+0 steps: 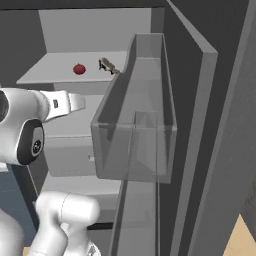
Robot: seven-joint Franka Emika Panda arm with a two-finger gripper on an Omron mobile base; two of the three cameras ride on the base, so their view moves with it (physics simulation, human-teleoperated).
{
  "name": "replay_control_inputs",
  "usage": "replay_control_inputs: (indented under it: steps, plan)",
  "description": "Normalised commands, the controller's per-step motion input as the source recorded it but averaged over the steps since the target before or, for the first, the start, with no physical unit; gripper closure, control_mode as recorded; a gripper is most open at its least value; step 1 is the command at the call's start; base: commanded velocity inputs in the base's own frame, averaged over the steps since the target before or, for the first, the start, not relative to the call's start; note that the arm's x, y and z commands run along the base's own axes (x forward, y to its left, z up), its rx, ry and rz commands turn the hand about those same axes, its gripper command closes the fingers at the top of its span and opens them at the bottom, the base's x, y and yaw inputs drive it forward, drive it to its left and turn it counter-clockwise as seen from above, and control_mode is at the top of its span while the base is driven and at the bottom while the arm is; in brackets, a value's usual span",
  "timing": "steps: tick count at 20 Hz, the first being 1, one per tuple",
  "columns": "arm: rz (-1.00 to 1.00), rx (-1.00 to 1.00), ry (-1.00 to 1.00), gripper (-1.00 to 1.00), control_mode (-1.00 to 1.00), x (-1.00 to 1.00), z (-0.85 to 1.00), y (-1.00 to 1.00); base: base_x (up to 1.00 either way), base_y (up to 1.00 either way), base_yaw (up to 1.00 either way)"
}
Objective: Place one tomato and one fish in each tupperware on the nearby counter, to pack two identical lunches.
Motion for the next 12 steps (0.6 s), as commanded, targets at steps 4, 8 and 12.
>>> replay_control_inputs:
  steps: [4,8,12]
  plan:
    - [0.00,0.01,-0.41,-1.00,-1.00,0.68,1.00,-0.20,0.00,0.00,0.00]
    - [0.00,0.00,-0.11,-1.00,-1.00,0.94,0.86,-0.32,0.00,0.00,0.00]
    - [0.00,0.00,0.20,-1.00,-1.00,0.56,0.43,-0.31,0.00,0.00,0.00]
